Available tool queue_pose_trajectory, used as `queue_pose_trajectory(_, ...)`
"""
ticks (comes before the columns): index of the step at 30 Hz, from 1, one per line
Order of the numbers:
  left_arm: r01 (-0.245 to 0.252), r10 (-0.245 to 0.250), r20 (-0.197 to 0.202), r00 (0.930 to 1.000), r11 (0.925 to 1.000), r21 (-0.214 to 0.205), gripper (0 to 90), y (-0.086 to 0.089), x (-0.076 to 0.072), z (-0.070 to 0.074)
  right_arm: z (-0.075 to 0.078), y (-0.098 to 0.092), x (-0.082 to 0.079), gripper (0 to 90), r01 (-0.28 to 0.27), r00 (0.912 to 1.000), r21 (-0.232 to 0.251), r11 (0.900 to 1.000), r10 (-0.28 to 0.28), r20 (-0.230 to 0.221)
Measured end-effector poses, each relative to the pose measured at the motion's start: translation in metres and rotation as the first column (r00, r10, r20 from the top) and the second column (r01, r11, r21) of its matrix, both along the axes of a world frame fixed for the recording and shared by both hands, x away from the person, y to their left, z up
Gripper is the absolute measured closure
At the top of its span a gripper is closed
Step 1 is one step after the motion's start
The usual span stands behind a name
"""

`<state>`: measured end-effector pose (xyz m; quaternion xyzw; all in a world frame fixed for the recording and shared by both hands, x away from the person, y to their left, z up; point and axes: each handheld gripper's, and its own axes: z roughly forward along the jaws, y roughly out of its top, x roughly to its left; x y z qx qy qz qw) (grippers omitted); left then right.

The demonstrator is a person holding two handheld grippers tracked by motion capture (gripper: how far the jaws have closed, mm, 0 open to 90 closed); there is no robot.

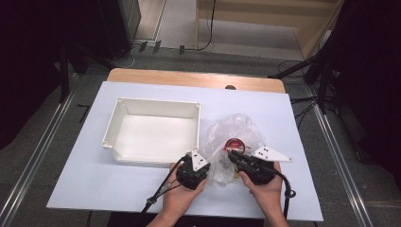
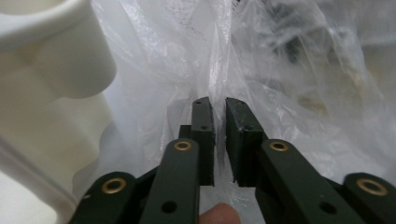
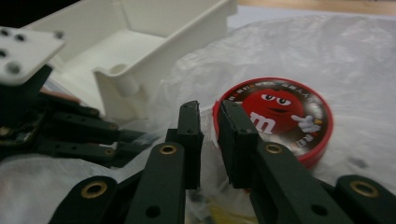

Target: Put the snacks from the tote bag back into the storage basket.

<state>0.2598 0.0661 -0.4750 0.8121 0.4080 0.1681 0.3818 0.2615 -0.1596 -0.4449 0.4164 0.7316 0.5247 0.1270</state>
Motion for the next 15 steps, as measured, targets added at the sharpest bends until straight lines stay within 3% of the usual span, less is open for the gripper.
queue_pose_trajectory(2,-0.006,0.006,-0.005,1.0000,0.9996,-0.028,77.3,0.002,0.001,0.001,-0.007,0.005,-0.006,80.9,0.004,1.0000,-0.061,0.9982,-0.004,-0.007)
queue_pose_trajectory(4,-0.016,0.015,-0.010,0.9998,0.9979,-0.063,75.7,0.004,0.001,0.004,-0.014,0.007,-0.007,81.0,-0.007,0.9995,-0.071,0.9974,0.004,-0.032)
queue_pose_trajectory(8,-0.025,0.030,0.036,0.9989,0.9916,-0.127,71.0,0.005,-0.005,0.016,-0.030,0.011,-0.006,83.5,-0.001,0.9945,-0.101,0.9948,-0.009,-0.104)
queue_pose_trajectory(12,-0.016,0.034,0.091,0.9952,0.9803,-0.197,61.1,0.002,-0.009,0.029,-0.041,0.022,-0.005,85.1,-0.026,0.9847,-0.148,0.9886,0.000,-0.174)
queue_pose_trajectory(15,0.001,0.018,0.095,0.9953,0.9800,-0.199,55.2,-0.006,-0.007,0.031,-0.042,0.025,-0.003,85.3,-0.028,0.9808,-0.146,0.9889,-0.001,-0.195)
